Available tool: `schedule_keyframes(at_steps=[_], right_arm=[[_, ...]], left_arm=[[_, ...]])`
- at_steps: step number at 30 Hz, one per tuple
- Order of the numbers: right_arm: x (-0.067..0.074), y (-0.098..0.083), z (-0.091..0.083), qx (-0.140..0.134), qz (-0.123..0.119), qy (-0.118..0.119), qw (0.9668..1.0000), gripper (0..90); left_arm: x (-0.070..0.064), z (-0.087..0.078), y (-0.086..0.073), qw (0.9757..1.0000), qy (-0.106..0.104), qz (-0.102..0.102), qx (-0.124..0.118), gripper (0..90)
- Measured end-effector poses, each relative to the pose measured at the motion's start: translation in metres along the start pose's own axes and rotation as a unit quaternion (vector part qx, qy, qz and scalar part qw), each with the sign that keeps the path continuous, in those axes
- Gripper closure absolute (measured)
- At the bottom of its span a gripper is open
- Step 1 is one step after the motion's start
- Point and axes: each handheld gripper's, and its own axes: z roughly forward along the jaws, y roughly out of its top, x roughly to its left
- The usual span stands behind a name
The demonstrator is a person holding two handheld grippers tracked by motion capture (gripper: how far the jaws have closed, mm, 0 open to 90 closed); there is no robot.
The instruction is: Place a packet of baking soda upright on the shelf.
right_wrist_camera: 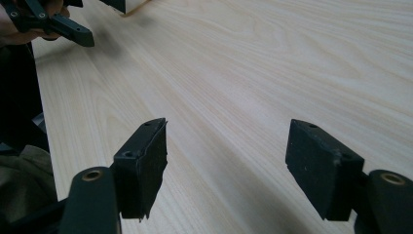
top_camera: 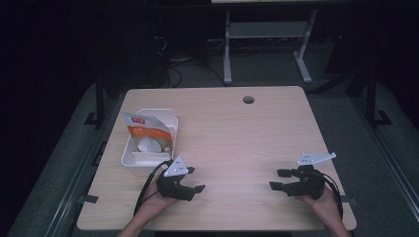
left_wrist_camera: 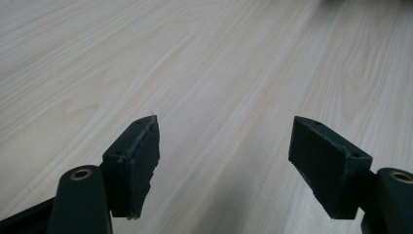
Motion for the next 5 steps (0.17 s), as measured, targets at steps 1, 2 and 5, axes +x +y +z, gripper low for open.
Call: schedule_keyframes(at_steps=[1,2,5], right_arm=[[0.0010,0.0000,0.0011,0.002,-0.002,-0.001,1.0000,30.8],[0.0020,0.0002,0.0024,0.005,-0.004,-0.003,1.0000,30.8],[0.0047,0.0018,0.0050,0.010,-0.015,-0.008,0.9998,30.7]], left_arm=[[-0.0001,0.0000,-0.0003,1.0000,0.000,0.001,0.000,26.7],[-0.0001,0.0001,-0.0004,1.0000,0.000,0.001,0.000,26.7],[0.0002,0.0004,-0.0004,1.0000,-0.001,0.000,0.000,26.7]])
